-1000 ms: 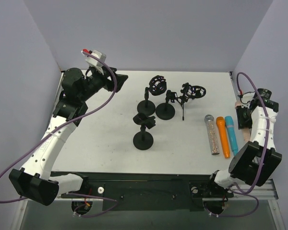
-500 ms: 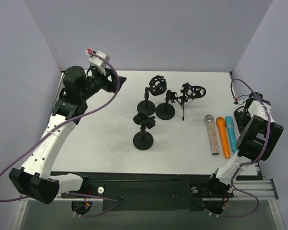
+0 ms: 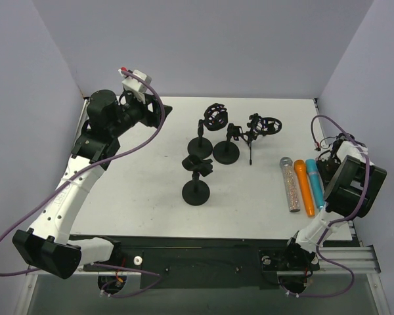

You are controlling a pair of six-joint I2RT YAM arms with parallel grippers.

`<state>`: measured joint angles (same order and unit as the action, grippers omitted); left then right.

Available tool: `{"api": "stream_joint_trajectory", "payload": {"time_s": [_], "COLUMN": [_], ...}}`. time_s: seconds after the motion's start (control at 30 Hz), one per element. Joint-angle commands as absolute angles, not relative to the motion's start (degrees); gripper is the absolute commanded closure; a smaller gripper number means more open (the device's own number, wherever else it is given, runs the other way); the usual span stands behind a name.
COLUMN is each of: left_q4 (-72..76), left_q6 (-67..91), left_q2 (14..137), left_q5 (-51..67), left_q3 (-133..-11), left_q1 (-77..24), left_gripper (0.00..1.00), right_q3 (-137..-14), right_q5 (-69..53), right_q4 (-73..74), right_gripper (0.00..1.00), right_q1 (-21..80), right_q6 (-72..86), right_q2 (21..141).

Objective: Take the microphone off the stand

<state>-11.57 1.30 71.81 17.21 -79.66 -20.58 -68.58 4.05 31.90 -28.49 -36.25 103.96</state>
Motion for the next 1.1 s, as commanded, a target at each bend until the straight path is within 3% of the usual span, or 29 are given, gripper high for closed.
{"api": "stream_joint_trajectory", "payload": {"time_s": [0.0,0.23,0.4,1.07], "left_q4": [-10.2,-9.8,-9.3,-5.5], "left_q6": [1.8,1.7,1.5,1.6], "left_q2": [71.5,70.9,70.7,69.0], "left_q5": [18.0,17.8,17.8,19.5], "left_q3": [-81.7,-80.5,-80.1,-75.4], "left_q1": [-20.9,-21.3,-21.4,-21.9], "left_gripper": [0.25,0.25,0.24,0.25], "right_q3": [-66.0,-66.4,-66.0,-62.5], "right_q5": [4.2,3.4,4.1,3.0], "right_q4": [37.3,40.8,41.0,46.3], "right_gripper": [0.74,0.6,0.42,0.36], "right_q1": [-28.7,-28.7,-28.7,-28.9], "right_q6": [-36.7,-34.9,-34.5,-35.8], "right_q2": [105.3,107.1,106.3,94.6]}}
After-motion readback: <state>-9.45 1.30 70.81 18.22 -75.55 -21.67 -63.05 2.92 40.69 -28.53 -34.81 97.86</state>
